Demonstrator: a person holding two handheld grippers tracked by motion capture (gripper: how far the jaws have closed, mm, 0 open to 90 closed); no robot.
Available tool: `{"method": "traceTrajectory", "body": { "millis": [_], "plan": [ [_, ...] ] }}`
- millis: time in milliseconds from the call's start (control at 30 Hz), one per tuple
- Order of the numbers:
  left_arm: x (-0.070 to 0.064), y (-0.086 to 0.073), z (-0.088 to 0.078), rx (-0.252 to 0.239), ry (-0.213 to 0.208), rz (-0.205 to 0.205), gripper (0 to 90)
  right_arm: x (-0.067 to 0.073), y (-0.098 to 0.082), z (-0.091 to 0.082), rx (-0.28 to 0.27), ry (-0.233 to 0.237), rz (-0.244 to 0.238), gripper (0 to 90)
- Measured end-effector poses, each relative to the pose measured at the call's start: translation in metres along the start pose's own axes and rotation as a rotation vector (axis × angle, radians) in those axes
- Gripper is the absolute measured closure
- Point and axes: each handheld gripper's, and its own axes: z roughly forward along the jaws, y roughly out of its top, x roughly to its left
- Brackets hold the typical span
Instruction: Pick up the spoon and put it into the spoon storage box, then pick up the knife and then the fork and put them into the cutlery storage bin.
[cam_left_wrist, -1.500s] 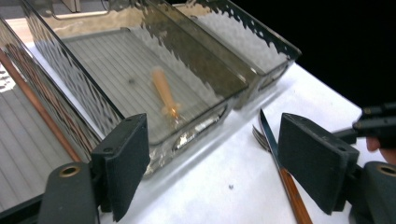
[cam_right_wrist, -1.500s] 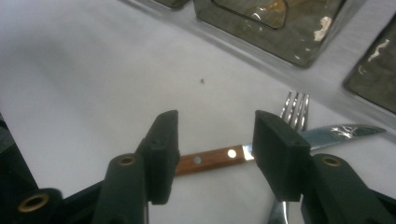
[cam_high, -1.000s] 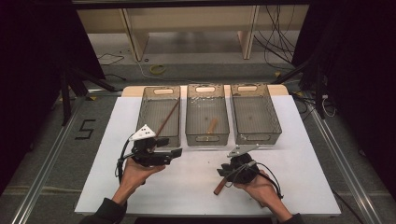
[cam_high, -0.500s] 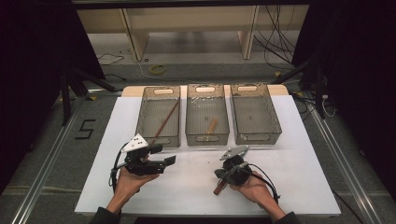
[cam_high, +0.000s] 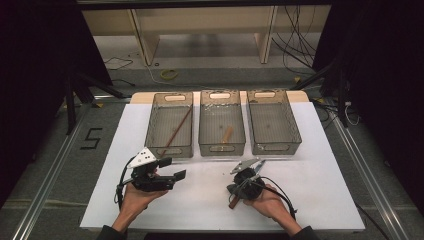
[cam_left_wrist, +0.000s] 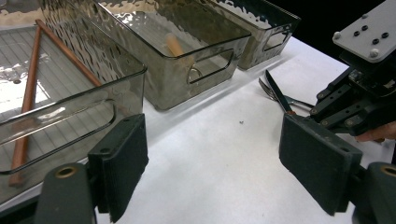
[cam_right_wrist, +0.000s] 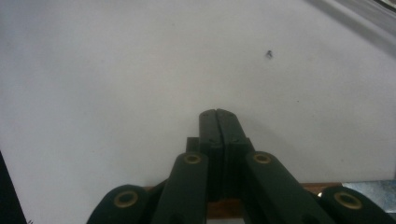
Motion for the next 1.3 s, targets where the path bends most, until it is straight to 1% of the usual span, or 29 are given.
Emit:
{"method": "traceTrajectory", "body": {
  "millis": [100,300,600,633,700,833,1033,1167,1233,1300],
  "plan": [
    [0.000,-0.002,-0.001,0.004,0.000,0.002,23.1,0.000,0.000,0.001,0.006,-0.002,0.002,90.0],
    [0.001,-0.004,-0.002,0.008,0.002,-0.008,23.1,0.000,0.000,0.001,0.008,0.007,0.007,90.0],
    [0.002,-0.008,-0.005,0.014,0.010,-0.009,23.1,0.001,-0.002,-0.001,0.022,0.011,-0.002,90.0],
    [0.002,-0.009,-0.005,0.015,0.010,-0.010,23.1,0.001,-0.003,-0.001,0.022,0.009,-0.008,90.0],
    [0.002,-0.009,-0.005,0.015,0.010,-0.005,23.1,0.002,-0.004,-0.003,0.030,0.013,-0.004,90.0],
    [0.002,-0.011,-0.005,0.019,0.016,-0.002,23.1,0.002,-0.008,-0.007,0.048,0.011,-0.013,90.0],
    [0.003,-0.011,-0.006,0.016,0.021,-0.001,23.1,0.000,-0.017,-0.014,0.058,0.017,-0.005,90.0],
    [0.004,-0.012,-0.006,0.015,0.023,-0.003,23.0,-0.003,-0.024,-0.020,0.068,0.024,0.009,90.0],
    [0.004,-0.013,-0.006,0.015,0.022,-0.005,23.0,-0.004,-0.027,-0.024,0.075,0.023,0.017,90.0],
    [0.004,-0.013,-0.007,0.016,0.022,-0.002,22.9,-0.005,-0.032,-0.028,0.083,0.018,0.016,90.0]
  ]
}}
